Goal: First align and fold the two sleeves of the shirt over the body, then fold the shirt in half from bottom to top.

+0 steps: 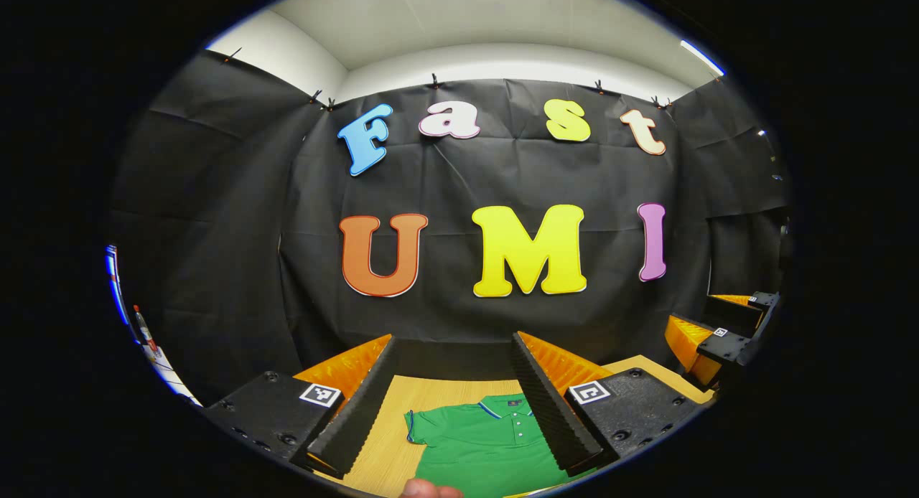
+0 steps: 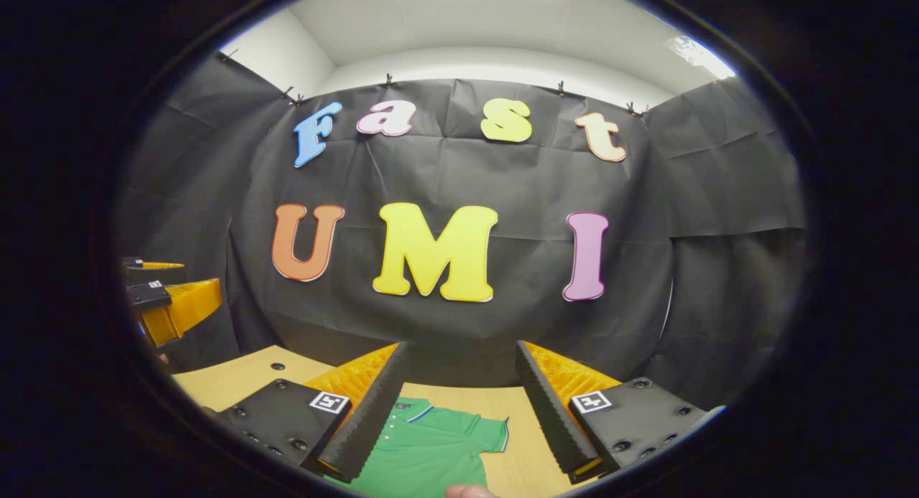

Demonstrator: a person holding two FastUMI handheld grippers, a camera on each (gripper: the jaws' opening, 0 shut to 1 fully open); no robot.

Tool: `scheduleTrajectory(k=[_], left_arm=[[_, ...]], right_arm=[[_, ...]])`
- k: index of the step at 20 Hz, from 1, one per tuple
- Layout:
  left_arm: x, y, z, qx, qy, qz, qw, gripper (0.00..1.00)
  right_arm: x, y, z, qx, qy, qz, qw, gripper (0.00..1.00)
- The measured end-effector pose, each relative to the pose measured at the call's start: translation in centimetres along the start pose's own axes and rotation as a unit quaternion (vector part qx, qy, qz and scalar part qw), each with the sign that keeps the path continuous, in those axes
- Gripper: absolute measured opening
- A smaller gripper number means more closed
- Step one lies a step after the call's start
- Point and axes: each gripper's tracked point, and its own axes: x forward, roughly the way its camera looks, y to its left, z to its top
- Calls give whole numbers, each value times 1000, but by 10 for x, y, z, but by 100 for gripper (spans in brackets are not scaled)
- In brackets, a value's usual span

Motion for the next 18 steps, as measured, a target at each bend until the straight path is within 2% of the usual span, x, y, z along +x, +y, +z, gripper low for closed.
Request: scheduleTrajectory(k=[16, 17, 18], left_arm=[[9, 6, -6, 0, 6, 11, 1000, 99], [9, 5, -8, 0, 9, 11, 1000, 94], [9, 5, -10, -1, 11, 10, 1000, 100]], right_arm=[[11, 1, -6, -6, 4, 24, 1000, 96], [11, 0, -8, -5, 7, 25, 1000, 96], [11, -1, -10, -4, 10, 26, 1000, 96]])
